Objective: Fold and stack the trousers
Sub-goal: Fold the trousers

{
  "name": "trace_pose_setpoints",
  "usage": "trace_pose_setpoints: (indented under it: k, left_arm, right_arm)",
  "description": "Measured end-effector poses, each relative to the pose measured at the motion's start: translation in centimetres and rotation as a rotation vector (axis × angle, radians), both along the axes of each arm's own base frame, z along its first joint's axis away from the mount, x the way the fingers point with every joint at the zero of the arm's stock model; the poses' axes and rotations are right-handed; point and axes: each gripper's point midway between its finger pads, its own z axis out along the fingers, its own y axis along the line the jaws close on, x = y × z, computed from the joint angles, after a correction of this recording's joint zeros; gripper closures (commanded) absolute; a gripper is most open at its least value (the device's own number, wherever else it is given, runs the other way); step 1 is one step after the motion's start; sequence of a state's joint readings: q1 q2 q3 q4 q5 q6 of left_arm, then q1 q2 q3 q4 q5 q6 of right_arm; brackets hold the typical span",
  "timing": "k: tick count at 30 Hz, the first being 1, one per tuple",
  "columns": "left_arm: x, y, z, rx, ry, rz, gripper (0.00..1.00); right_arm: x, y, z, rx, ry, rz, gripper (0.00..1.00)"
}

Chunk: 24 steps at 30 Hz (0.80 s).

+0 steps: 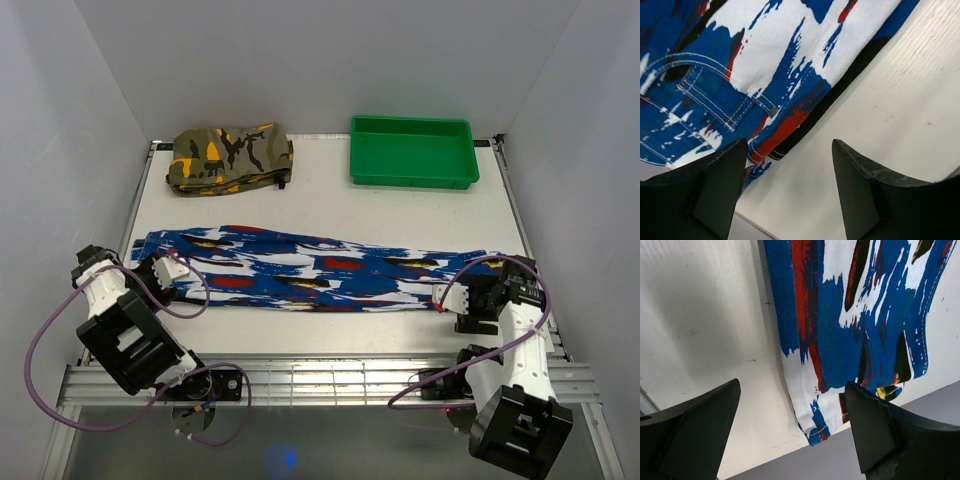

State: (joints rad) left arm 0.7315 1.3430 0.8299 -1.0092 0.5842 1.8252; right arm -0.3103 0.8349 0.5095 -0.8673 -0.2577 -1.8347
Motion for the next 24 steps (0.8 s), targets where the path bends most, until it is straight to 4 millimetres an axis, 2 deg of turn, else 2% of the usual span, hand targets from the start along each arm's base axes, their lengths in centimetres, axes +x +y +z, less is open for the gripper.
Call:
trace_pose_setpoints:
  k: [3,7,10,11,13,14,15,16,19,20,21,23,24]
  left_arm:
    - [0.6,0.3,0.2,0.056,-0.068,-0.058,0.21]
    - [1.0,1.0,-0.3,0.076,-0.083,-0.081,0.21]
    - [0.1,1.7,-1.2,0.054,-0.052,-0.050,0.21]
    - [-0.1,1.9,-1.3,0.049,-0.046,-0.040,0.21]
    - [-0.6,2.1,-1.4,0.045,-0.038,-0.026,0.21]
    - [-0.7,2.2,-1.5,0.045,-0.036,-0.023,0.21]
    - [-0.8,2.2,-1.7,0.047,-0.036,-0.022,0.21]
    - [-0.9,2.2,-2.0,0.050,-0.035,-0.022,0.21]
    - [-1.0,2.1,-3.4,0.067,-0.050,-0.026,0.21]
    - [-0.8,2.1,-3.7,0.073,-0.066,-0.027,0.24]
    - [-0.5,2.2,-3.7,0.083,-0.092,-0.022,0.26]
    - [0.1,2.3,-3.7,0.099,-0.139,-0.020,0.30]
    - [0.5,2.5,-3.7,0.110,-0.168,-0.023,0.36]
  right_arm:
    - [0.2,-0.5,-0.1,-0.016,-0.024,0.028,0.10]
    - [-0.3,-0.7,-2.2,-0.007,-0.001,0.037,0.09]
    - [0.9,-1.0,-2.1,-0.031,-0.066,0.054,0.00]
    - [1.4,-1.2,-1.9,-0.040,-0.092,0.058,0.09]
    - [2.3,-1.4,-1.8,-0.057,-0.137,0.073,0.17]
    - [2.6,-1.4,-1.9,-0.061,-0.152,0.077,0.27]
    - [2.9,-1.4,-1.9,-0.066,-0.168,0.085,0.32]
    - [3.0,-1.4,-2.2,-0.067,-0.173,0.088,0.35]
    - [3.4,-1.5,-2.6,-0.072,-0.190,0.097,0.56]
    - [3.4,-1.5,-2.8,-0.071,-0.192,0.096,0.66]
    - [3.4,-1.5,-3.0,-0.068,-0.187,0.094,0.91]
    - [3.4,-1.4,-3.5,-0.059,-0.173,0.098,0.92]
    - [3.6,-1.4,-3.5,-0.054,-0.176,0.096,0.92]
